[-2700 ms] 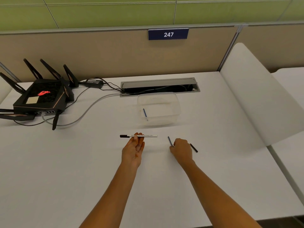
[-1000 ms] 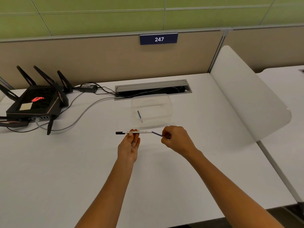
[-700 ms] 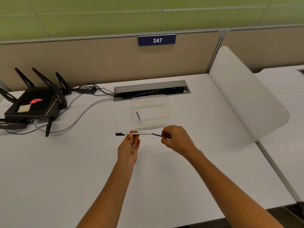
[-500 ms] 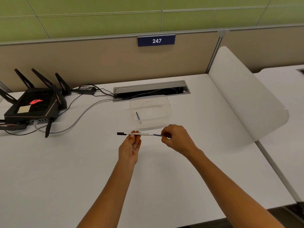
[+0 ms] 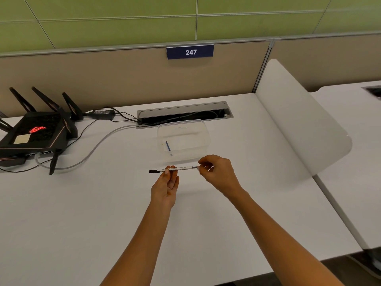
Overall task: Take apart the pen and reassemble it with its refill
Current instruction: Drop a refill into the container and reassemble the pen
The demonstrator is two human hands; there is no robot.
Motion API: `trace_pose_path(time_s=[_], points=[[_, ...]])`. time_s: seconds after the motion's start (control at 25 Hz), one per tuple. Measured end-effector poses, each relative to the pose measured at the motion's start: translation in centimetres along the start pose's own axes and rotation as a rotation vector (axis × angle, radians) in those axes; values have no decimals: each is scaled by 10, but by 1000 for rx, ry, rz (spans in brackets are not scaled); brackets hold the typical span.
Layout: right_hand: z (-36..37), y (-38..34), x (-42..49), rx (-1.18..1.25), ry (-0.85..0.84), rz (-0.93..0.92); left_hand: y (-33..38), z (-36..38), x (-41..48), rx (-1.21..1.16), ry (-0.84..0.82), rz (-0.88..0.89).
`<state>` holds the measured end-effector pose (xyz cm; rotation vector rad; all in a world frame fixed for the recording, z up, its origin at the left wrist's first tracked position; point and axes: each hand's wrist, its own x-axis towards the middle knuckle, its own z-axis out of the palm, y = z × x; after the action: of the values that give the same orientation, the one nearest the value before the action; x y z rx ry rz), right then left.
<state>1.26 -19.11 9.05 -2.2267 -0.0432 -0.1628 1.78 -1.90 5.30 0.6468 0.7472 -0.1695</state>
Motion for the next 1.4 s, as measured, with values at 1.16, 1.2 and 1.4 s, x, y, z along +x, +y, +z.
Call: trace_pose_path(time_s=[1.16, 1.2, 1.4], points=[[12, 109, -25, -429, -88, 473, -4, -19, -2, -51, 29, -108], [13, 104, -24, -379, -73, 473, -2, -19, -1, -50, 28, -107], [18, 59, -16, -54, 32, 394, 2, -17, 1, -39, 22, -102]])
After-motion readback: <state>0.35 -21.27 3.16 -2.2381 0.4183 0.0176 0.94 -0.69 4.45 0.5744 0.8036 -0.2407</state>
